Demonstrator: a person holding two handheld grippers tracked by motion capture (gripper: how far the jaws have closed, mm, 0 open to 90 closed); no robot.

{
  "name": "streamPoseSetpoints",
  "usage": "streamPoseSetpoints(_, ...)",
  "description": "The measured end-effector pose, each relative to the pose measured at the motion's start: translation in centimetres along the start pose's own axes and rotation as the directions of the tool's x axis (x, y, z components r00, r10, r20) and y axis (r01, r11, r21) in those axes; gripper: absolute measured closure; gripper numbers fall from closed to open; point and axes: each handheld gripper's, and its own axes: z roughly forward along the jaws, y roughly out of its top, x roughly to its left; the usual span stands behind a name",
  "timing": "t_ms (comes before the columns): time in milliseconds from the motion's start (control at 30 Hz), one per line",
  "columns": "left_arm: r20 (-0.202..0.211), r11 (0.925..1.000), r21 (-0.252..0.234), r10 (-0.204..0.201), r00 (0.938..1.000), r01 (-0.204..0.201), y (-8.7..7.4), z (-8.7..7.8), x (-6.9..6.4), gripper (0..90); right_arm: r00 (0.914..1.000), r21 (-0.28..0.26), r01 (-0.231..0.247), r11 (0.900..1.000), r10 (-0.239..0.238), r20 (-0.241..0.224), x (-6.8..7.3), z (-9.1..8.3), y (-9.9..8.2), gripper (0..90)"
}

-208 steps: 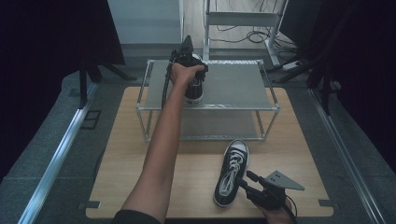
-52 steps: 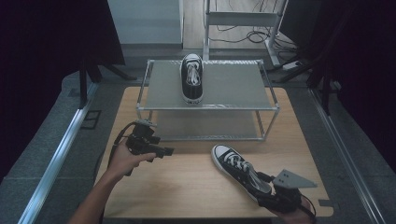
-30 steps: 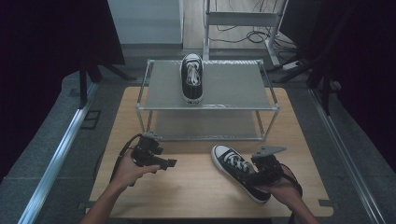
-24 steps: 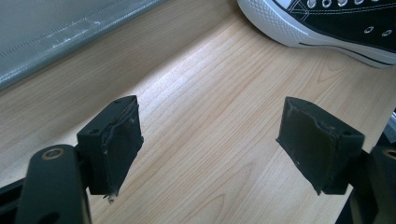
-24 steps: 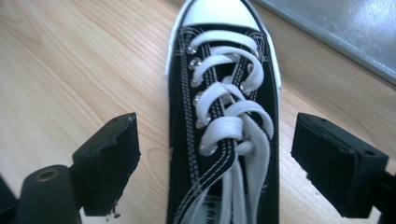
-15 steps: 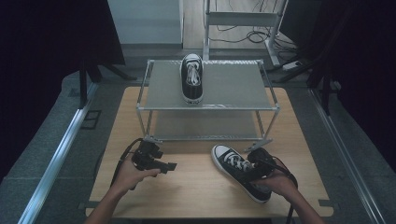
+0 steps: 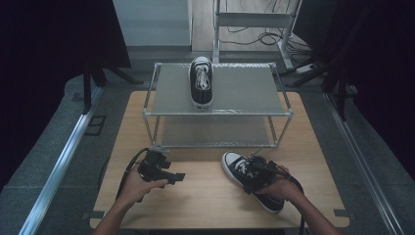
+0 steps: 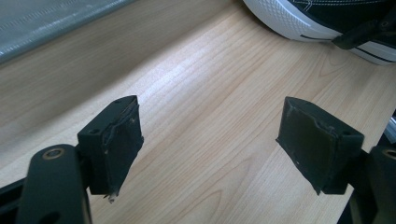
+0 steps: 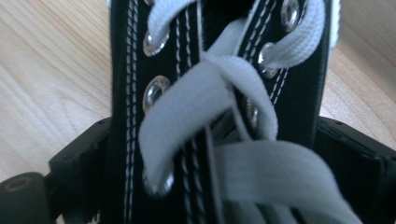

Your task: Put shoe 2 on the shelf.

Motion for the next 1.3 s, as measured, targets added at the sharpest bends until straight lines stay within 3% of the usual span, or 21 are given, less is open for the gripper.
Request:
streamPoseSetpoints(233,-0.003,0.9998,0.022,-0.002,1.0,0.002,-0.4,0.9,0.0,21.5,1.0,0.008,-0.003,1.0,0.003,-0.003,0.0,0.1,0.0,9.0)
streamPoseSetpoints(667,-0.003,0.9996,0.018,-0.021,0.9998,0.021,-0.7,1.0,0.3,21.7,1.0,0.012,-0.002,0.9999,0.002,-0.006,0.1,-0.6,0.1,12.9)
streamPoseSetpoints(833,-0.003,0.9994,0.018,-0.028,0.9996,0.028,-0.9,1.1,0.4,21.8,0.9995,-0.021,0.013,0.9997,-0.014,-0.027,0.6,-2.5,0.3,12.9)
streamPoseSetpoints(1000,-0.003,0.9991,0.026,-0.034,0.9994,0.034,-1.3,1.4,0.5,21.9,0.9968,-0.06,0.06,0.9964,-0.063,-0.048,1.5,-5.3,0.7,12.9)
streamPoseSetpoints(1300,-0.001,0.9986,0.035,-0.038,0.9993,0.038,-1.8,2.1,0.4,22.1,0.9931,-0.118,0.098,0.9882,-0.104,-0.053,2.3,-9.6,1.8,12.9)
